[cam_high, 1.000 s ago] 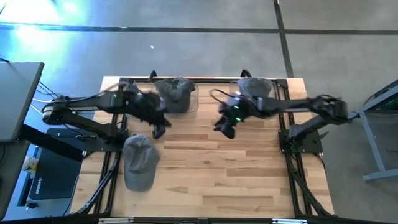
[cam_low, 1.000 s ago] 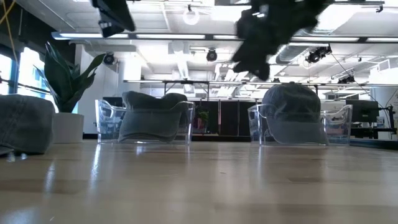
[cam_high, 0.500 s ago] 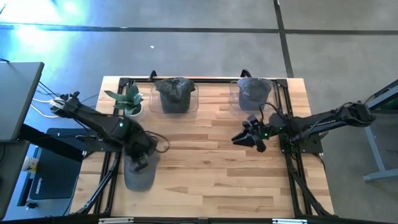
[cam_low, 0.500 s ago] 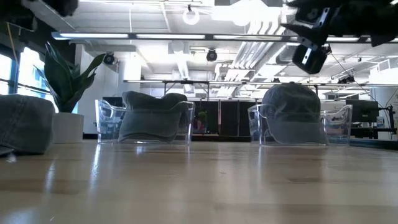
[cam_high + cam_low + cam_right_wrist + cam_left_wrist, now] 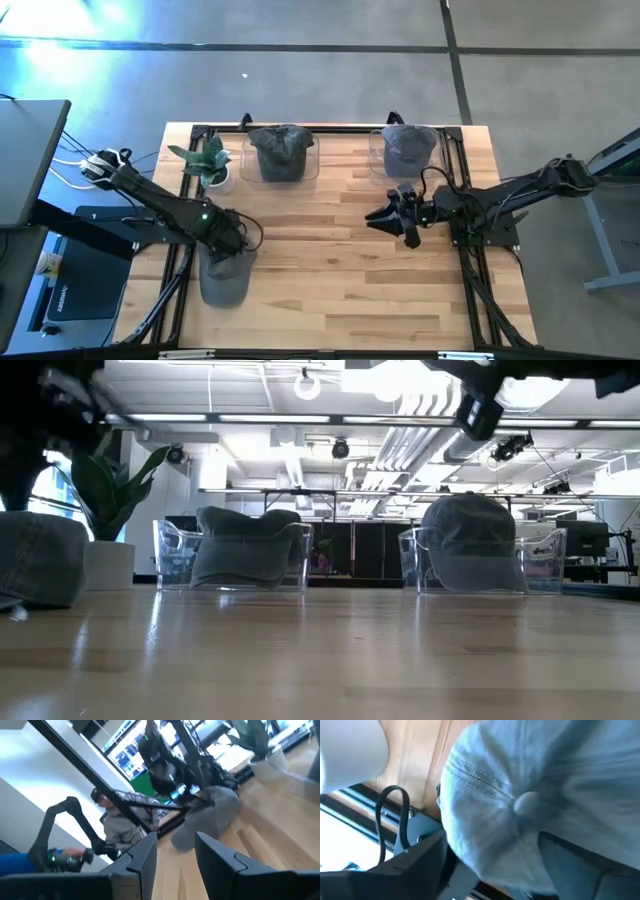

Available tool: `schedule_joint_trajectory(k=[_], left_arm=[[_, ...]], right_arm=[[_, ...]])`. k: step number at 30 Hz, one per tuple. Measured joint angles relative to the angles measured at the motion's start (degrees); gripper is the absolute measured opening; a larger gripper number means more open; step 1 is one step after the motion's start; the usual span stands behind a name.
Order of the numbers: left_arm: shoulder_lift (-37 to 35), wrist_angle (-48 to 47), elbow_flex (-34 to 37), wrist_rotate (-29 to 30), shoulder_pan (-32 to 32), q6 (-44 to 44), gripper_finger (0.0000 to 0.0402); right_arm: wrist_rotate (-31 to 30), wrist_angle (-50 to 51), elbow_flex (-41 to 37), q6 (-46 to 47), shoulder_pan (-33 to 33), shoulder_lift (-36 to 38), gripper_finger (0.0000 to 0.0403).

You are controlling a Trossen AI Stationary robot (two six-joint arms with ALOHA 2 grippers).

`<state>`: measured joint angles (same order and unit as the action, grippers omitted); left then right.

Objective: Pick & Place hat
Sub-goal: Put the gray cap into the right transparent bin

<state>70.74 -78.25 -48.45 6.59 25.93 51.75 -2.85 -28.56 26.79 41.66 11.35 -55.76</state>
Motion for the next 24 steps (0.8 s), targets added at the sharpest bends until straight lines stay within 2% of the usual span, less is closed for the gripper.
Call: schedule_joint_trajectory(k=[3, 6, 10, 15, 19, 21, 24], left_arm=[[0.6, 5.3, 3.8, 1.0, 0.0, -3.2, 0.0327], [0.9, 10.4, 4.5, 3.0, -0.1, -6.7, 0.0309], [1.8, 16.3, 7.7, 0.8, -0.4, -10.5, 0.0242], [2.1, 22.4, 12.1, -3.8, -0.4, -11.0, 0.0132], [2.3, 26.4, 11.3, -6.9, -0.4, -11.4, 0.0031], [2.0, 27.9, 9.5, -8.8, -0.4, -11.5, 0.0012], [0.6, 27.5, 5.5, -9.9, -0.4, -11.5, 0.0018]], right_arm=[[-0.2, 0.2, 2.6, -0.8, 0.0, -2.4, 0.0128], [-0.2, 0.0, 5.8, -1.3, 0.0, -5.5, 0.0128], [-0.2, 0.0, 10.4, -1.8, 0.1, -10.2, 0.0128], [-0.1, 0.0, 16.2, -3.7, 0.9, -16.4, 0.0128], [1.6, 0.2, 20.0, -4.1, 1.3, -20.4, 0.0128], [3.8, 2.0, 21.4, -4.2, 1.4, -21.4, 0.0128], [4.3, 7.9, 24.1, -4.9, 1.5, -21.2, 0.0128]])
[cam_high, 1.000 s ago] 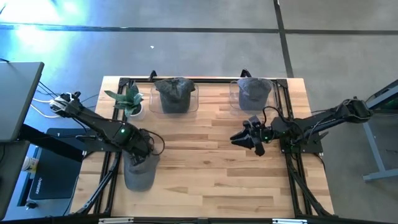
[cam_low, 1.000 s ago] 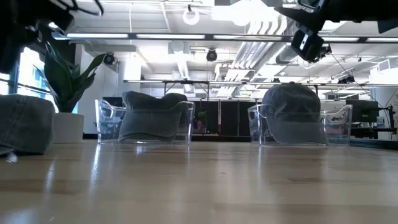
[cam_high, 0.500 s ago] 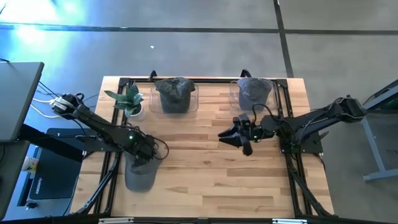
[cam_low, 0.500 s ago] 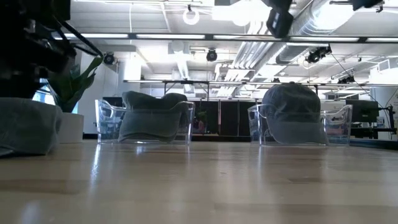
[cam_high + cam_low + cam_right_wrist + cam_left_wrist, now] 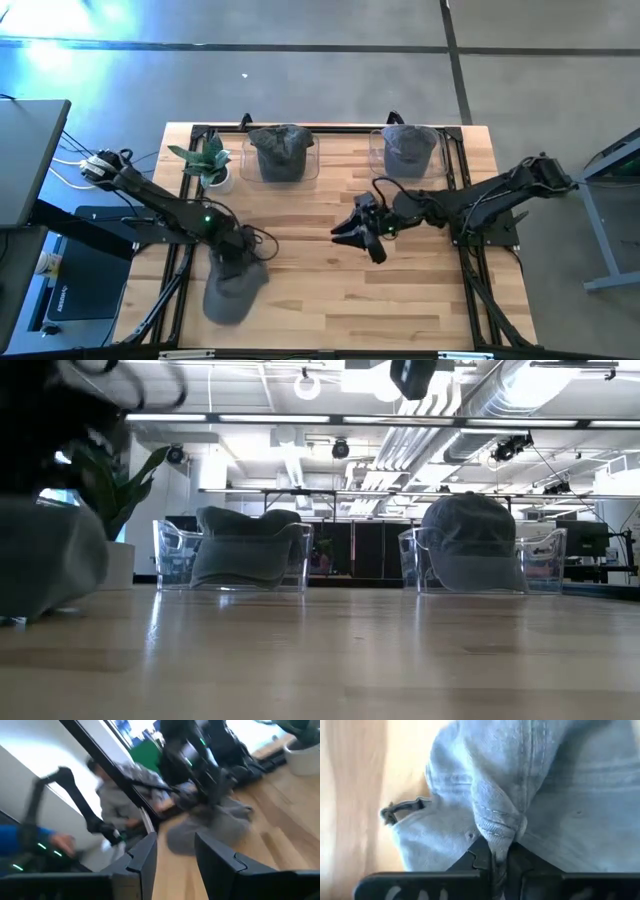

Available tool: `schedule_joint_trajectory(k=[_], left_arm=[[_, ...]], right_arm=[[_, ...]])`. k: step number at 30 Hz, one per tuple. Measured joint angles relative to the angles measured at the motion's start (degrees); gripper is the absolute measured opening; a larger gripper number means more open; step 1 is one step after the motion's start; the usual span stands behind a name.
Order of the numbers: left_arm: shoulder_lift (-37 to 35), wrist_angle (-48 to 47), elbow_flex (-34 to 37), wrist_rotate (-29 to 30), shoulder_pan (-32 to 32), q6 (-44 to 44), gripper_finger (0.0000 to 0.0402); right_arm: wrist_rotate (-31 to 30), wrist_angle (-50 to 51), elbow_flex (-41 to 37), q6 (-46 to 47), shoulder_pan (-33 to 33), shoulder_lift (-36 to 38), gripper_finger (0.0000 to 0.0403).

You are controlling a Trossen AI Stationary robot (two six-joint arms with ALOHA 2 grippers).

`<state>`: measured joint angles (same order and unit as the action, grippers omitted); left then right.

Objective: Pick & Place hat
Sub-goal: Put the gray cap into the right transparent bin

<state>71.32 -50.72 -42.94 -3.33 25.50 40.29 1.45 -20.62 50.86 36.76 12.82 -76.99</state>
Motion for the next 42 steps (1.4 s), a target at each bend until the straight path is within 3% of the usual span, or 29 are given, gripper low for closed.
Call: schedule_joint_trajectory(k=[8, 14, 21, 25, 28, 32, 37, 42], left_arm=[[-1.8, 6.3, -14.5, -5.8, -3.2, -3.9, 0.0008], [-1.7, 15.7, -20.5, -6.4, -7.3, -7.1, 0.0002], [-1.5, 18.1, -20.4, -6.6, -13.0, -7.2, 0.0003], [-0.1, 18.7, -20.3, -8.9, -14.9, -8.7, 0.0003], [1.2, 21.2, -20.4, -11.2, -15.6, -9.2, 0.0003], [3.2, 23.4, -20.4, -14.0, -15.8, -10.1, 0.0003], [5.1, 25.7, -20.5, -15.7, -15.8, -10.5, 0.0003], [6.5, 27.2, -20.4, -15.7, -15.8, -10.5, 0.0003]], right_arm=[[-0.1, 24.8, 8.6, -3.1, 0.0, 2.9, 0.0103], [0.7, 25.1, 9.0, -4.9, 1.4, 0.6, 0.0106], [0.0, 19.4, 9.0, -11.3, 2.6, -4.4, 0.0201], [-4.4, 16.6, 9.0, -17.5, 1.2, -7.5, 0.0262], [-6.1, 15.6, 9.0, -21.3, -0.7, -8.6, 0.0284], [-0.4, 13.6, 9.0, -27.4, -4.2, -9.7, 0.0287], [12.2, 10.4, 9.0, -35.8, -7.8, -12.0, 0.0285], [25.1, 8.0, 9.1, -35.7, -9.4, -16.5, 0.0284]])
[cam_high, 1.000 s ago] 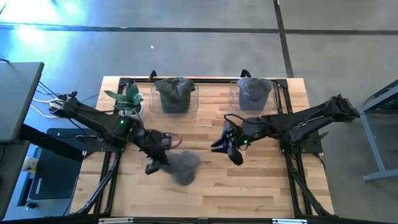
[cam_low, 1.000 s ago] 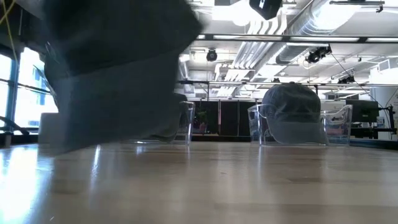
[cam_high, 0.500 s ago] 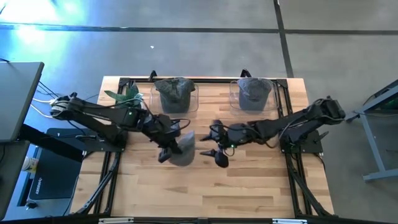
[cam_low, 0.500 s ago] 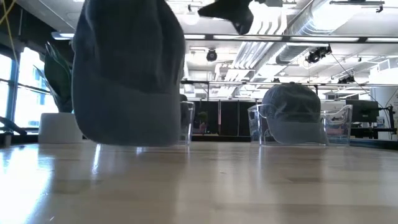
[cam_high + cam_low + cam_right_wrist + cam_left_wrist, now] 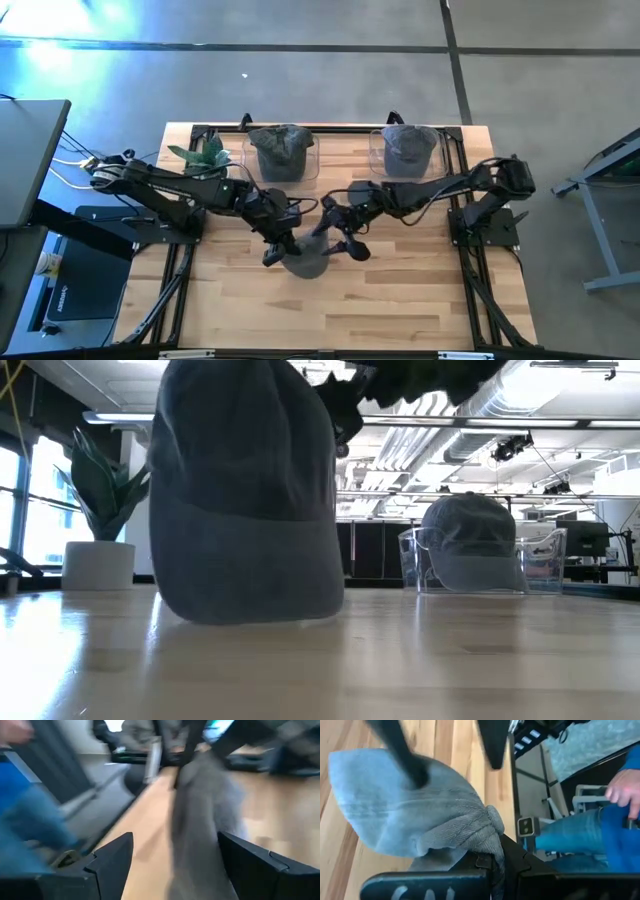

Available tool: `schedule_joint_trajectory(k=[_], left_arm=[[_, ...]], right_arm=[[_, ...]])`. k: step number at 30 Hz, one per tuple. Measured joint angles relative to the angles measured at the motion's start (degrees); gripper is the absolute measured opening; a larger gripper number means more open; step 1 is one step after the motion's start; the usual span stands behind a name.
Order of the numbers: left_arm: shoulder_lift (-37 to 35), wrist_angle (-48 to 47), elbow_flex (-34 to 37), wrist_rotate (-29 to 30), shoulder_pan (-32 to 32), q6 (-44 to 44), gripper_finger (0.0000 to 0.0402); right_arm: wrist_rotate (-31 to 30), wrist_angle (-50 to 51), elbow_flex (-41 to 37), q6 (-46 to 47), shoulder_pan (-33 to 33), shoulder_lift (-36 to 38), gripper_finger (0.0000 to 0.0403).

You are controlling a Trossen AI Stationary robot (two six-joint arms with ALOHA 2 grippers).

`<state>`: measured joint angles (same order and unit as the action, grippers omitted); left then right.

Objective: Pick & Place hat
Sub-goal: Put the gray cap into the right transparent bin

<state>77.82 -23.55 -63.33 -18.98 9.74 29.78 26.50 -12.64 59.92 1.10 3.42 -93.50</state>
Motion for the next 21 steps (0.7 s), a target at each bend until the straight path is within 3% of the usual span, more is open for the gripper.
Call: schedule_joint_trajectory(k=[5, 11, 16, 21], left_arm=[[0.4, 0.3, 0.0, 0.0, 0.0, -0.1, 0.0003], [0.6, 4.7, 0.0, -0.2, 0.0, -4.1, 0.0004], [1.6, 9.1, 0.0, -1.2, 0.0, -6.3, 0.0043], [4.3, 8.4, 0.0, -1.7, 0.0, -7.1, 0.0079]], right_arm=[[13.1, -1.0, 0.0, 5.3, -0.1, -2.7, 0.0269], [24.3, -0.8, 0.0, 12.3, 0.0, -2.6, 0.0206], [17.6, 0.4, 0.0, 14.7, 0.0, -2.6, 0.0165], [12.8, 2.9, -0.1, 16.8, -0.2, -2.6, 0.0185]])
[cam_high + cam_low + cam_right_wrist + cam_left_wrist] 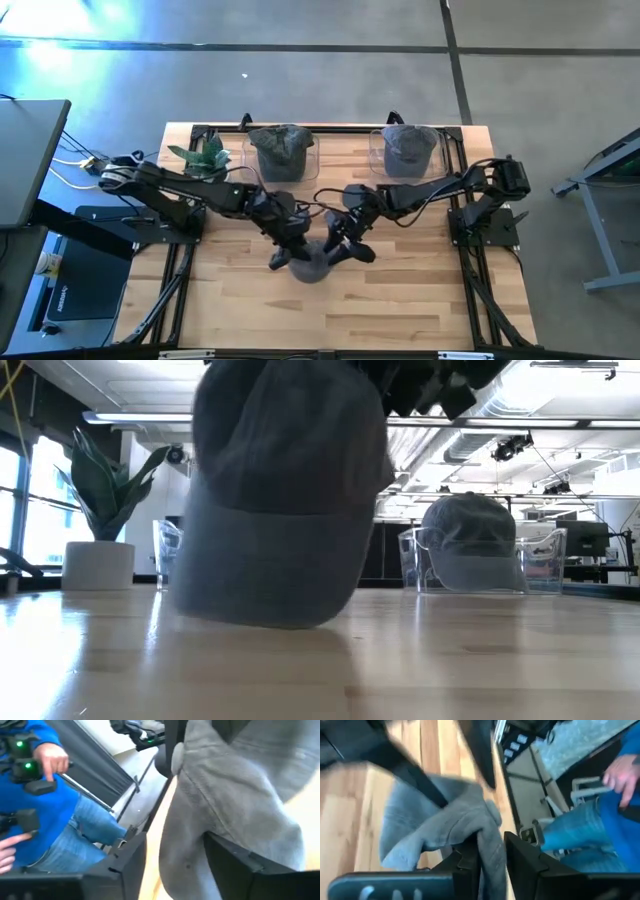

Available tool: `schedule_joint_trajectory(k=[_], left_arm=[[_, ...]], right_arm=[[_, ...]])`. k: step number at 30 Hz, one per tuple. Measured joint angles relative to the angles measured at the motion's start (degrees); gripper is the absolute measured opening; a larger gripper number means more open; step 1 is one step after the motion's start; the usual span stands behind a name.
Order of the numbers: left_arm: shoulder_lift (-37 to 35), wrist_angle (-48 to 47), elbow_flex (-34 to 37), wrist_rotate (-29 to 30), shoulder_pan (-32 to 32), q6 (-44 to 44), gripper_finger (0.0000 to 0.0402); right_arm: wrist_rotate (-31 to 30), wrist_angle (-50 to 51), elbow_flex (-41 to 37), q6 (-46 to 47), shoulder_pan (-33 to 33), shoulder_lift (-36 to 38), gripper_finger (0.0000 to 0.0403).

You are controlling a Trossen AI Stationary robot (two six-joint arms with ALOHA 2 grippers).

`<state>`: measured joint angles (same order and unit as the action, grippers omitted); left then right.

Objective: Pick & Place hat
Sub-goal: Put the gray cap into the right transparent bin

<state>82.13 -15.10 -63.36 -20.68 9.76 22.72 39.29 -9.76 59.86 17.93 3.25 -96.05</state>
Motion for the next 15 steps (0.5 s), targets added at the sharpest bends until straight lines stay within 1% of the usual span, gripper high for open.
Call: schedule_joint_trajectory(k=[5, 8, 12, 15], left_arm=[[1.5, -0.4, 0.0, -2.2, 0.0, 0.0, 0.0082], [1.5, -0.1, 0.1, -2.3, 0.1, -0.2, 0.0083], [1.5, 0.0, 0.1, -1.3, 0.0, -3.1, 0.0083], [1.5, 0.0, 0.1, -1.5, 0.0, -4.3, 0.0083]], right_arm=[[-3.9, 2.0, 0.0, -2.1, 0.5, 0.0, 0.0253], [-6.8, 1.6, 0.0, -6.2, 1.3, 0.0, 0.0285], [-7.8, 1.5, 0.0, -13.3, 2.6, 0.0, 0.0293], [-5.4, 1.7, 0.0, -14.1, 3.2, 0.0, 0.0277]])
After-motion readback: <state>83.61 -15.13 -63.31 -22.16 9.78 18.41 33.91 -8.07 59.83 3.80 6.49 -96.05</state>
